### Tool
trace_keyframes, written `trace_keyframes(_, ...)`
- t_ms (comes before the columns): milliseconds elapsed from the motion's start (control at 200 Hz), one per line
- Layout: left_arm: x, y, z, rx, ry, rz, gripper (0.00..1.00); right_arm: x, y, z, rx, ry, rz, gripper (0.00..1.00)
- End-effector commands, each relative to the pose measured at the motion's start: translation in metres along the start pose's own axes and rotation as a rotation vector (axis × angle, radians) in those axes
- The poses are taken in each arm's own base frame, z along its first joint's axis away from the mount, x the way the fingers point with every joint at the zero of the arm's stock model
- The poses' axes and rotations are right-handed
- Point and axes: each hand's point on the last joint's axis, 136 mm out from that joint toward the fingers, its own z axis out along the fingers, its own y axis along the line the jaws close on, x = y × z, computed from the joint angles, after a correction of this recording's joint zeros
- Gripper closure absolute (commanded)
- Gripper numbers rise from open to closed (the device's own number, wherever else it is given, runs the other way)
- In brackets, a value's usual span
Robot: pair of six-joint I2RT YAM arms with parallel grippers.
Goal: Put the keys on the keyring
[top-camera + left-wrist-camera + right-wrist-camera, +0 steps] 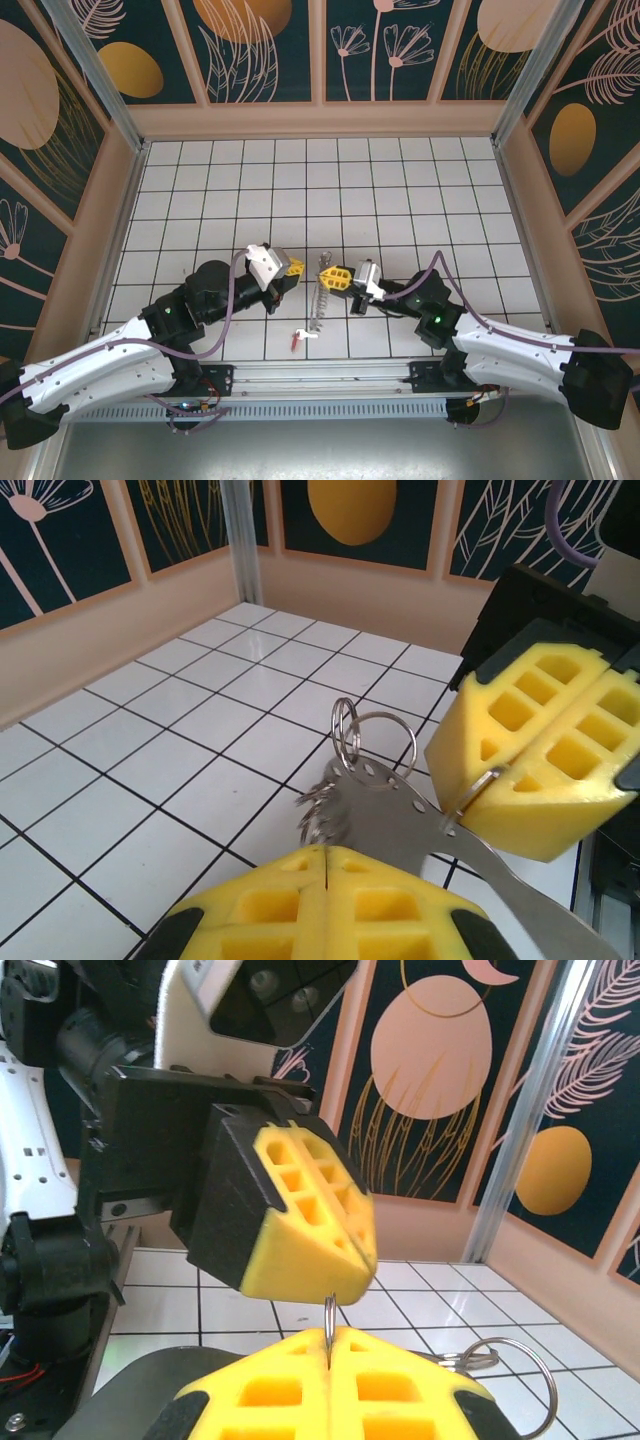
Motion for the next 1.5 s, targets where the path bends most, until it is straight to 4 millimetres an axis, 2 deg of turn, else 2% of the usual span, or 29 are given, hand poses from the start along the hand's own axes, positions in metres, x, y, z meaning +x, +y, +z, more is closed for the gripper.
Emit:
trace_keyframes(0, 0.004, 0.004, -0.001, -0.022, -0.005, -0.002, 1.0, -0.009, -0.009, -0.004, 0.034, -0.039, 0.034, 1.0)
trace_keyframes(100, 0.008, -0.006, -0.002, 0.035, -0.002, -0.001, 1.0, -0.008, -0.003, -0.009, -0.023, -0.055, 0.065, 1.0)
trace_keyframes(225, 0.002, -0.033, -0.006, 0.195, -0.047, 0.019, 0.67, -0.015, 0.011, -0.015, -0.129, -0.089, 0.086, 1.0)
trace_keyframes(305, 0.001, -0.042, -0.007, 0.25, -0.063, 0.045, 0.62, -0.021, 0.018, -0.017, -0.189, -0.106, 0.094, 1.0)
trace_keyframes(510, -0.006, -0.056, -0.008, 0.33, -0.087, 0.104, 0.62, -0.031, 0.029, -0.021, -0.287, -0.131, 0.11, 1.0)
trace_keyframes(661, -0.011, -0.062, -0.007, 0.369, -0.094, 0.12, 0.69, -0.031, 0.031, -0.022, -0.305, -0.134, 0.116, 1.0)
trace_keyframes(871, -0.015, -0.068, -0.006, 0.406, -0.105, 0.118, 0.72, -0.028, 0.03, -0.019, -0.301, -0.134, 0.119, 1.0)
trace_keyframes(1186, -0.029, -0.068, -0.016, 0.401, -0.157, 0.126, 0.77, -0.025, 0.029, -0.018, -0.292, -0.126, 0.12, 1.0)
trace_keyframes(1491, -0.023, -0.07, -0.008, 0.417, -0.135, 0.124, 0.8, -0.026, 0.03, -0.016, -0.308, -0.128, 0.122, 1.0)
